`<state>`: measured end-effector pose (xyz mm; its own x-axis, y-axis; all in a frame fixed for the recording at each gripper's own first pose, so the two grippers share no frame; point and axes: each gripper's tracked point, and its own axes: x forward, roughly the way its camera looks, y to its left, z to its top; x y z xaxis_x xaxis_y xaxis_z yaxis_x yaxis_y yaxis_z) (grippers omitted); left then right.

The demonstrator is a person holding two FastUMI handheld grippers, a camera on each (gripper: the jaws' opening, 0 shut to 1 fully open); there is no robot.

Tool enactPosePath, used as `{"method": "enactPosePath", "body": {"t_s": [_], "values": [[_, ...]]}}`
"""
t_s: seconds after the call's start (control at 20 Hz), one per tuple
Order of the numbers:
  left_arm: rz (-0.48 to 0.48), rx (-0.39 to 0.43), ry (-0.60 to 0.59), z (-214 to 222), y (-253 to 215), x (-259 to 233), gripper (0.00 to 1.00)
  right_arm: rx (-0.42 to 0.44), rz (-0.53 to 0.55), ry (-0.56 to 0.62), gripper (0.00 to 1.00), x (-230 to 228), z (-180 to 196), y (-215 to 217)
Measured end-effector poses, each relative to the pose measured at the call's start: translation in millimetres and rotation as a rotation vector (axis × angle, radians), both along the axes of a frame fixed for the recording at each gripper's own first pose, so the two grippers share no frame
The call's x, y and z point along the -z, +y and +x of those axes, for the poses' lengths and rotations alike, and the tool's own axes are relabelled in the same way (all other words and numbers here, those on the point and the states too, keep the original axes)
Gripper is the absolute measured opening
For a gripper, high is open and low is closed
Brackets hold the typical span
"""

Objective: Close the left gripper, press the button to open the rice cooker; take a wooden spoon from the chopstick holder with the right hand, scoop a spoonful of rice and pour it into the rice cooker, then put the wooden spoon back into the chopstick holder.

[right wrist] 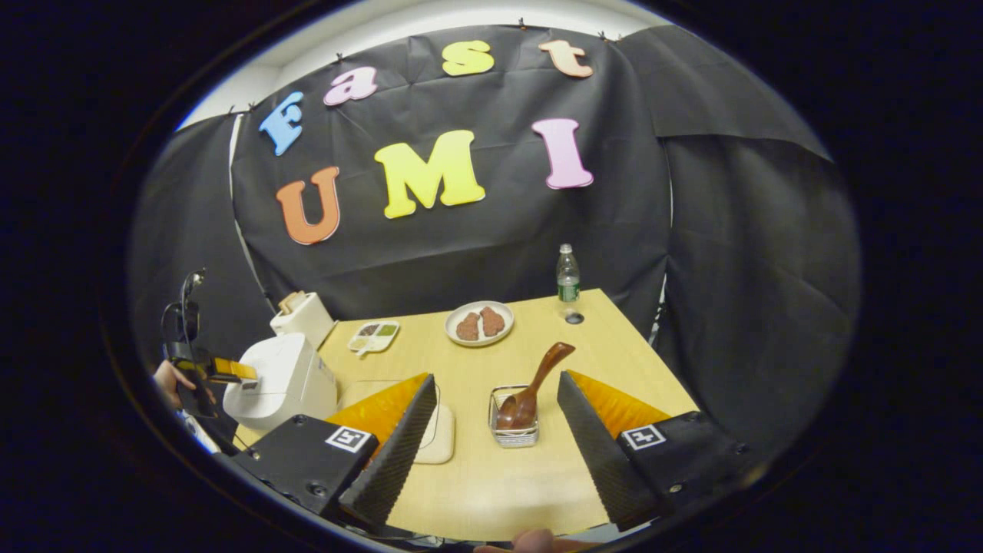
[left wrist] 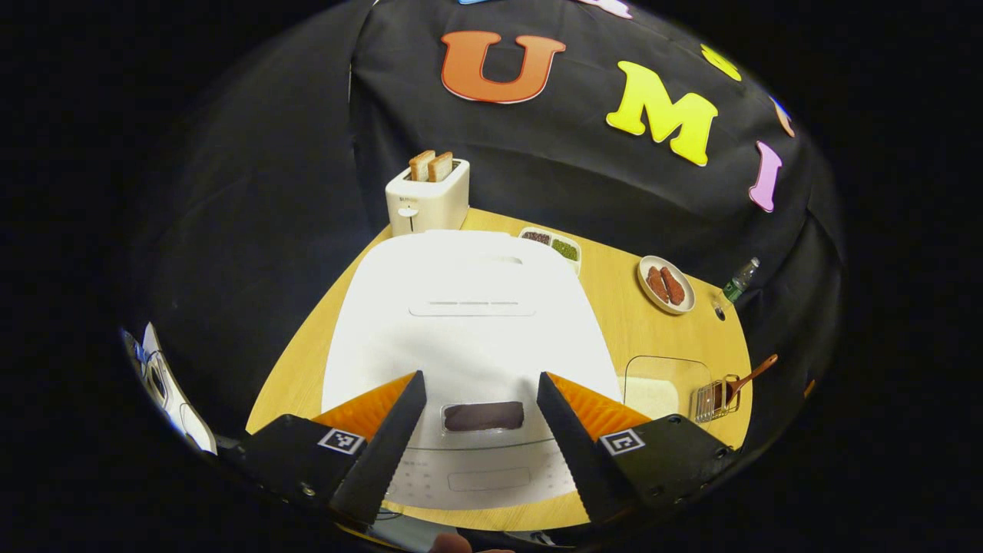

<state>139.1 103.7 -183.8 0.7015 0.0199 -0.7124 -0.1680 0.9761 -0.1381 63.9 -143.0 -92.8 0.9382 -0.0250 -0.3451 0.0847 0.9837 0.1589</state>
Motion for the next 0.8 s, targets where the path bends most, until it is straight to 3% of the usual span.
{"method": "enactPosePath", "body": {"t_s": [0.35, 0.8], "values": [[0.114, -0.018, -0.054, 0, -1, 10, 0.94, -0.019, 0.038, 0.014, 1.00, 16, 9, -1], [0.121, -0.035, -0.065, 3, -1, 7, 0.94, -0.124, 0.083, 0.015, 0.99, 25, 47, 3]]}}
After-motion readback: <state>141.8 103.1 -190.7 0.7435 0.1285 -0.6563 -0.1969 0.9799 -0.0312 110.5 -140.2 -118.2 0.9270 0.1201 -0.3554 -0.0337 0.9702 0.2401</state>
